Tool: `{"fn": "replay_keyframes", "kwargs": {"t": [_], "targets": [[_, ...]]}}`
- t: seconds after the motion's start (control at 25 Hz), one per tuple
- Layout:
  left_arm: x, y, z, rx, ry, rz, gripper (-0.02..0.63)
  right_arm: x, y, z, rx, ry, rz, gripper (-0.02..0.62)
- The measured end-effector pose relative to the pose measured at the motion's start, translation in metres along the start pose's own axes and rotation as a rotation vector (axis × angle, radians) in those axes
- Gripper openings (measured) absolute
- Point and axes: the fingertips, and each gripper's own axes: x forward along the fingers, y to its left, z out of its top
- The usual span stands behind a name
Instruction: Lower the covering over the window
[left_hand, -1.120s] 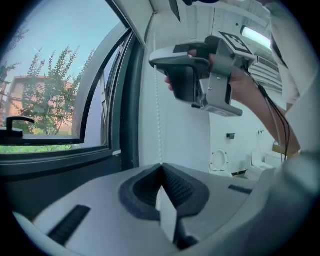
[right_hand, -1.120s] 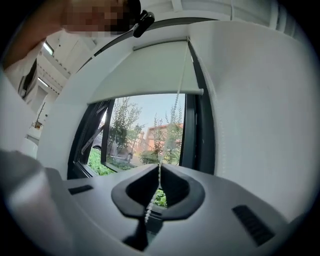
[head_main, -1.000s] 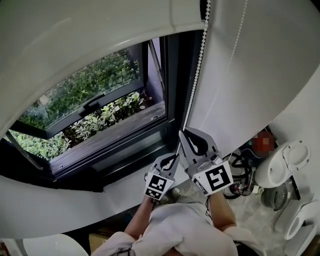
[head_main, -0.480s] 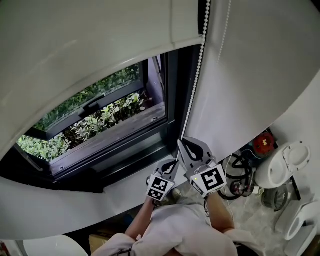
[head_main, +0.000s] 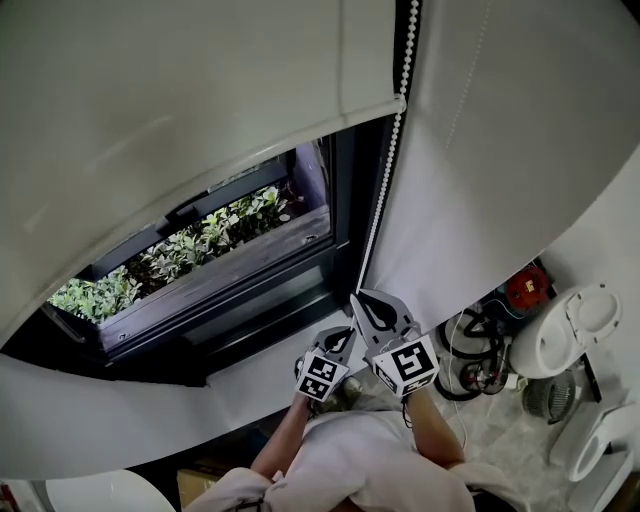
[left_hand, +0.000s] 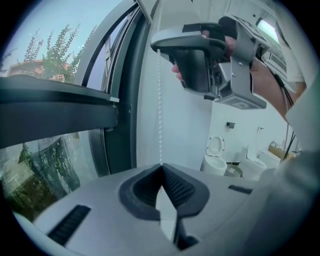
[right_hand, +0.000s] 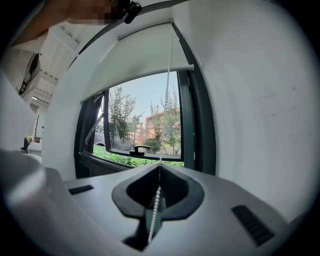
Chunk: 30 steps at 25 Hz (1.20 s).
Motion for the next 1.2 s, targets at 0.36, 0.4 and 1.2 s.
{"fn": "replay_keyframes", "kwargs": {"t": [0.36, 0.4, 1.2], "targets": [[0.014, -0.001, -0.028, -0.026, 0.029, -0.007, 0.014, -0.001, 0.003, -0.03, 0.026, 0.049, 0.001, -0.004], [0.015, -0.001, -0.029, -0.026, 0.031, -0.007, 0.014, -0.001, 0.003, -0.032, 0.027, 0.051, 0.0, -0.005], [0.023, -0.008, -0.07, -0.061, 0.108, -0.022, 0.014, 0.003, 0.01, -0.093, 0.103, 0.166, 0.032, -0.005]]}}
